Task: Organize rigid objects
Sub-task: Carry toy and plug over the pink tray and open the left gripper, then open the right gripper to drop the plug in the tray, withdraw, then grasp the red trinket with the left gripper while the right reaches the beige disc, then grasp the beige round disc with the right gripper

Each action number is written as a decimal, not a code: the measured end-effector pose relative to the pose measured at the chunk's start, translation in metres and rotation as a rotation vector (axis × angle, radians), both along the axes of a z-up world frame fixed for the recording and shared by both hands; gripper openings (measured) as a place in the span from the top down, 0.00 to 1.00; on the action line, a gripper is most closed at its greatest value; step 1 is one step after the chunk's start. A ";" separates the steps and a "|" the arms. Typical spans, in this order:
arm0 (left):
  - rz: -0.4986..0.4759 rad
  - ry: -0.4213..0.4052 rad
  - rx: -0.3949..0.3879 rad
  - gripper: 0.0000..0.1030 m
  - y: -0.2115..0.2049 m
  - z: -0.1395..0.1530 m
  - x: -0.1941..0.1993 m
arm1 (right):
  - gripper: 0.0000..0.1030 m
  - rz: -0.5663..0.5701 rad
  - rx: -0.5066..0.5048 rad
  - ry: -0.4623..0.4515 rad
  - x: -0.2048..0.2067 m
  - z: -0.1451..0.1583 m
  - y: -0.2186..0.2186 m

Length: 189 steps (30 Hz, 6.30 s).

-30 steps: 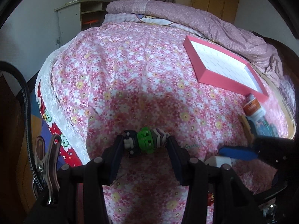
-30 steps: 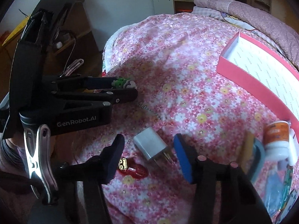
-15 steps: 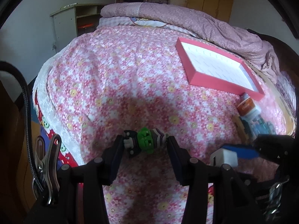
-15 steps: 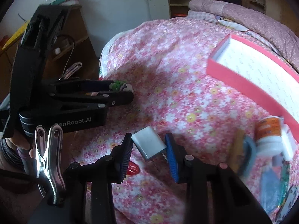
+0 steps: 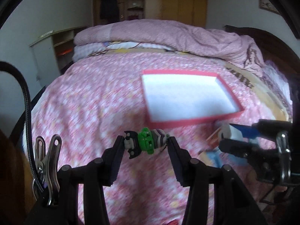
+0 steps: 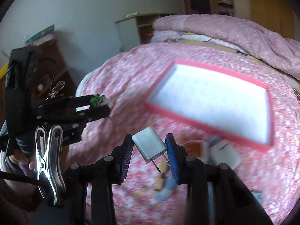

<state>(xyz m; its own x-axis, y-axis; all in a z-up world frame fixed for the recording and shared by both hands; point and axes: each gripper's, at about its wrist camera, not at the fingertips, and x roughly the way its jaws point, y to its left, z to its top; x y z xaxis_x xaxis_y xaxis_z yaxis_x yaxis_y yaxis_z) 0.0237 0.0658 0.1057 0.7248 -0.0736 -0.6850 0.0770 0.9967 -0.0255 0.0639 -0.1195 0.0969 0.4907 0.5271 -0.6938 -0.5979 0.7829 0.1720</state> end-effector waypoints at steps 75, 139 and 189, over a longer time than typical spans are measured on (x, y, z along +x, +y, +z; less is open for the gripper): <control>-0.128 0.073 0.100 0.42 -0.100 -0.010 0.143 | 0.49 -0.279 -0.008 0.068 0.116 -0.007 -0.116; -0.066 0.232 -0.109 0.47 -0.014 -0.093 -0.105 | 0.49 -0.243 -0.062 0.193 -0.096 -0.074 -0.109; -0.152 0.071 -0.084 0.79 -0.036 -0.005 -0.038 | 0.69 -0.280 -0.082 0.097 -0.080 -0.076 -0.103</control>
